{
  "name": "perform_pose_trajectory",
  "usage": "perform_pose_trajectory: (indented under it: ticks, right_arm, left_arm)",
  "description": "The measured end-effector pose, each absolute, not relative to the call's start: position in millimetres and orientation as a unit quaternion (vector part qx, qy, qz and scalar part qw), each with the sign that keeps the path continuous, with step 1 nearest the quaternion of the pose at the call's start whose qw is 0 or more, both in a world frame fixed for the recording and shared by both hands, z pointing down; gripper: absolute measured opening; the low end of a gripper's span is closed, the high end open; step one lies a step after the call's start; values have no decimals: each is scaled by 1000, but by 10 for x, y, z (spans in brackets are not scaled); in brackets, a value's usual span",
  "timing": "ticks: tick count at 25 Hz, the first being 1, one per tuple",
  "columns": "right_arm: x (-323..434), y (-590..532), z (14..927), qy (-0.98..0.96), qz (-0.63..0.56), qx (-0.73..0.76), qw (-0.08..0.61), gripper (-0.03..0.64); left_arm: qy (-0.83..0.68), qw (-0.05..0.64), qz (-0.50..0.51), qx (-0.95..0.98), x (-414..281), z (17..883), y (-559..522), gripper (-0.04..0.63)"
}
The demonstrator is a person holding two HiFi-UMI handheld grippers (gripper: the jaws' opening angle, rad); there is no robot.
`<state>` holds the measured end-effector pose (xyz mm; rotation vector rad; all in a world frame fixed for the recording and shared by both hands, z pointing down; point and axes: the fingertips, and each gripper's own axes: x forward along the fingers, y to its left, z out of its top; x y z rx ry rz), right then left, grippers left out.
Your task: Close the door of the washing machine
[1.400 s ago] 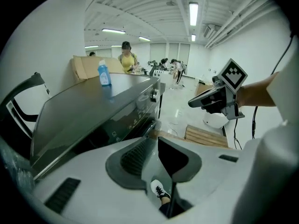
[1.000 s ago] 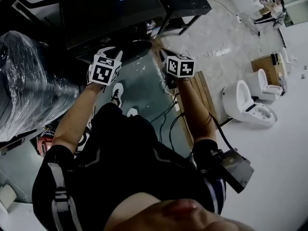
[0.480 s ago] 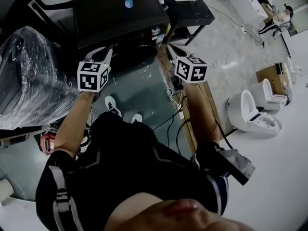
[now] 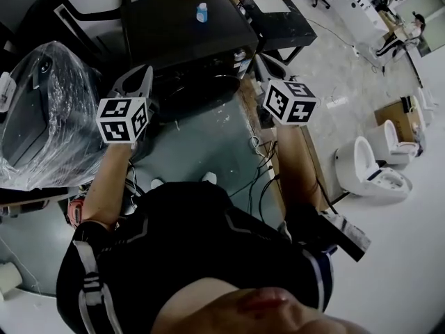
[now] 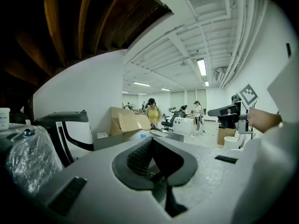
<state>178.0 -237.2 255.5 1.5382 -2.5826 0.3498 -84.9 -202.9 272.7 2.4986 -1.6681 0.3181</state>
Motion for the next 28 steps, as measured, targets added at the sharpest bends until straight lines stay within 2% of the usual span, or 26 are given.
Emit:
perform_pose_trajectory:
  ticks: [5,12,22,28]
  right_arm:
    - [1389,-2339,2257,-847,97,521,39,5]
    - [944,-2188,2025,-844,60,531,46,4]
    - [682,-2068,1895,-830,32,555,54,3]
    - [667,-2023,1877,-828,15,557,67,3]
  left_arm:
    - [-549,44,76,831,-1342,2429,-2006,5]
    - [-548,38,28,835,-1888,2153,-1980,5]
    - [-558,1,37,829,-2353,1913,-2010,5]
    - [-579,6,-1,815,-2531,1791,-1993,5]
